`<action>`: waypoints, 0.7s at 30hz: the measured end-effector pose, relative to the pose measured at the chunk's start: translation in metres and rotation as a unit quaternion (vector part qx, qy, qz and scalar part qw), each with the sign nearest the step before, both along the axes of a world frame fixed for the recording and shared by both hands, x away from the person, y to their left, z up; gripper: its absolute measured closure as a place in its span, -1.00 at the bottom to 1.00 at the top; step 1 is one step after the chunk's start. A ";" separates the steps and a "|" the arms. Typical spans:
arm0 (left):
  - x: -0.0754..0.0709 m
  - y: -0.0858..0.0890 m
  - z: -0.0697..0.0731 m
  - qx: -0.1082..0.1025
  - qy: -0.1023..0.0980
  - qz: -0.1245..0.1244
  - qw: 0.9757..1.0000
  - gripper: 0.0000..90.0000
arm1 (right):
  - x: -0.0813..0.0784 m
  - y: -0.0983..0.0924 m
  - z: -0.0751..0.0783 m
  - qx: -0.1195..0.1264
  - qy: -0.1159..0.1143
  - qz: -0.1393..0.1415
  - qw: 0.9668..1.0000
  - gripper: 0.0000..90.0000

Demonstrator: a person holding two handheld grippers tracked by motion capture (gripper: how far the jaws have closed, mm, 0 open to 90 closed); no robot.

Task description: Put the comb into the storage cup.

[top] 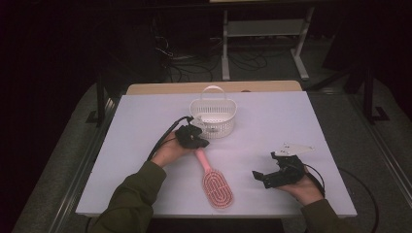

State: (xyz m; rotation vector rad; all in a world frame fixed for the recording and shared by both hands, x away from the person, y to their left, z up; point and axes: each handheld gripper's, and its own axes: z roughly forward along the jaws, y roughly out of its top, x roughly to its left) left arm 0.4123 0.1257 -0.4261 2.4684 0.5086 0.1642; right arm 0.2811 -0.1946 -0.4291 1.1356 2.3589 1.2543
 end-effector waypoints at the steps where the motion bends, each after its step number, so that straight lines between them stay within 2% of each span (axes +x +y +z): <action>1: 0.000 0.000 0.000 0.003 0.001 0.001 1.000 1.00 | 0.000 0.000 0.000 0.000 0.000 0.000 1.000 -1.00; 15: -0.004 0.005 0.001 0.023 -0.006 -0.004 1.000 1.00 | 0.000 0.000 0.000 0.000 0.000 -0.001 1.000 -1.00; 21: -0.006 0.010 0.001 0.024 -0.006 -0.002 1.000 1.00 | 0.000 0.000 0.000 0.000 0.000 -0.002 1.000 -1.00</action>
